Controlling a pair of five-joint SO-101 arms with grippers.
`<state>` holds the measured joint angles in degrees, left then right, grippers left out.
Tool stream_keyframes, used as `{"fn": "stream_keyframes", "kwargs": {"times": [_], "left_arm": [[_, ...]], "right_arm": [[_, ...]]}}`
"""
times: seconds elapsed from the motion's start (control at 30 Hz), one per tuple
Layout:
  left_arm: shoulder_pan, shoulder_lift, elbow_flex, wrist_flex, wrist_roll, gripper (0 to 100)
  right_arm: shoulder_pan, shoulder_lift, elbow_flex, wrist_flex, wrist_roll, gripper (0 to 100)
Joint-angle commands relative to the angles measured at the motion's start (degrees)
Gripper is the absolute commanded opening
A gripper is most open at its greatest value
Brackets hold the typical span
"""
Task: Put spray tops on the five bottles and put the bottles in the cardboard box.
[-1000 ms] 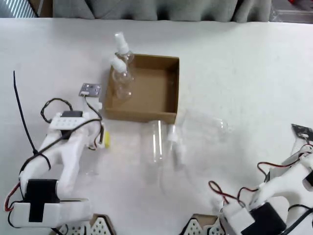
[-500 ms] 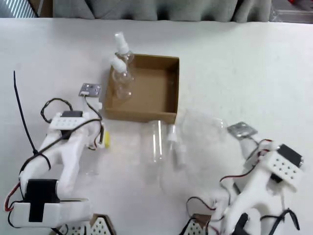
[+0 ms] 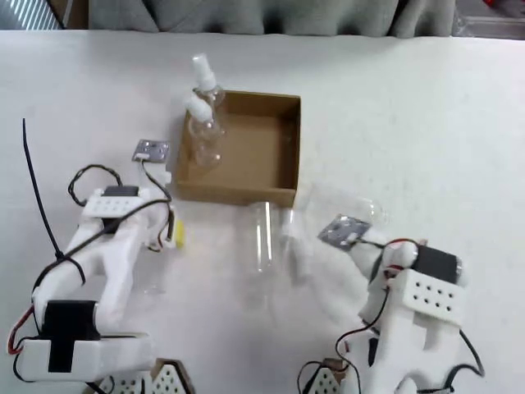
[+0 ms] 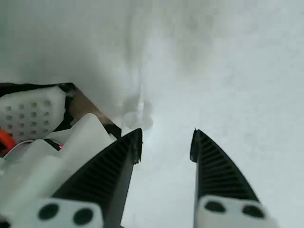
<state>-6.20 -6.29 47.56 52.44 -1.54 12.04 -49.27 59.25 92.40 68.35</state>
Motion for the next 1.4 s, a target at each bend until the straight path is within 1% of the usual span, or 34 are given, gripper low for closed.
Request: {"fn": "stream_keyframes", "kwargs": {"times": [0.0, 0.07, 0.13, 0.2, 0.3, 0.37, 0.43, 0.5, 0.53, 0.6, 0.73, 0.83, 0.93, 1.03, 1.17, 1.27, 1.37], "left_arm": [[0.3, -0.5, -2.9, -0.2, -0.3, 2], [0.3, -0.5, -2.9, -0.2, -0.3, 2], [0.3, -0.5, -2.9, -0.2, -0.3, 2], [0.3, -0.5, -2.9, -0.2, -0.3, 2], [0.3, -0.5, -2.9, -0.3, -0.3, 2], [0.3, -0.5, -2.7, -1.2, -0.3, 2], [0.3, -0.5, -2.7, -1.3, -0.3, 2], [0.3, -0.5, -2.7, -1.3, -0.3, 2], [0.3, -0.5, -2.7, -1.3, -0.3, 2], [0.3, -0.5, -2.7, -1.3, -0.3, 2], [0.3, -0.5, -2.7, -1.3, -0.3, 2], [0.3, -0.5, -2.8, -1.3, -0.3, 2], [0.1, -0.7, -2.8, -1.3, -0.2, 2], [-1.5, -0.8, -2.9, -1.4, 0.9, 2], [-2.7, -0.8, -3.0, -3.3, 3.6, 2], [-2.7, -0.8, -3.0, -3.3, 3.6, 2], [-2.6, -0.8, -3.0, -3.3, 3.6, 2]], "right_arm": [[-6.2, 4.5, 0.0, -0.6, 0.4, 17.4], [-10.2, 8.0, 0.0, -1.8, 0.1, 17.5], [-12.5, 11.6, 0.0, -3.8, -0.1, 17.4], [-13.1, 14.8, 0.0, -7.4, -2.4, 17.4], [-13.1, 19.3, 0.0, -16.1, -9.4, 17.3], [-13.1, 21.8, 0.0, -18.6, -11.3, 17.0], [-13.1, 23.2, -0.4, -18.9, -11.7, 12.4], [-13.0, 23.6, -1.1, -18.9, -11.7, 2.6], [-12.9, 23.5, -1.3, -18.7, -11.7, 0.5], [-11.0, 23.5, -1.3, -18.6, -11.7, 3.9], [-8.7, 23.5, -3.4, -17.8, -11.7, 3.1], [-7.0, 23.5, -6.4, -14.7, -11.6, 8.3], [-7.3, 23.5, -7.6, -11.9, -11.2, 13.0], [-7.5, 23.4, -7.5, -11.3, -11.0, 13.8], [-7.6, 23.4, -7.0, -9.3, -4.7, 13.9], [-10.2, 23.0, -5.0, -8.0, -2.5, 13.9], [-15.3, 19.8, -1.3, -8.4, -5.2, 13.9]]}}
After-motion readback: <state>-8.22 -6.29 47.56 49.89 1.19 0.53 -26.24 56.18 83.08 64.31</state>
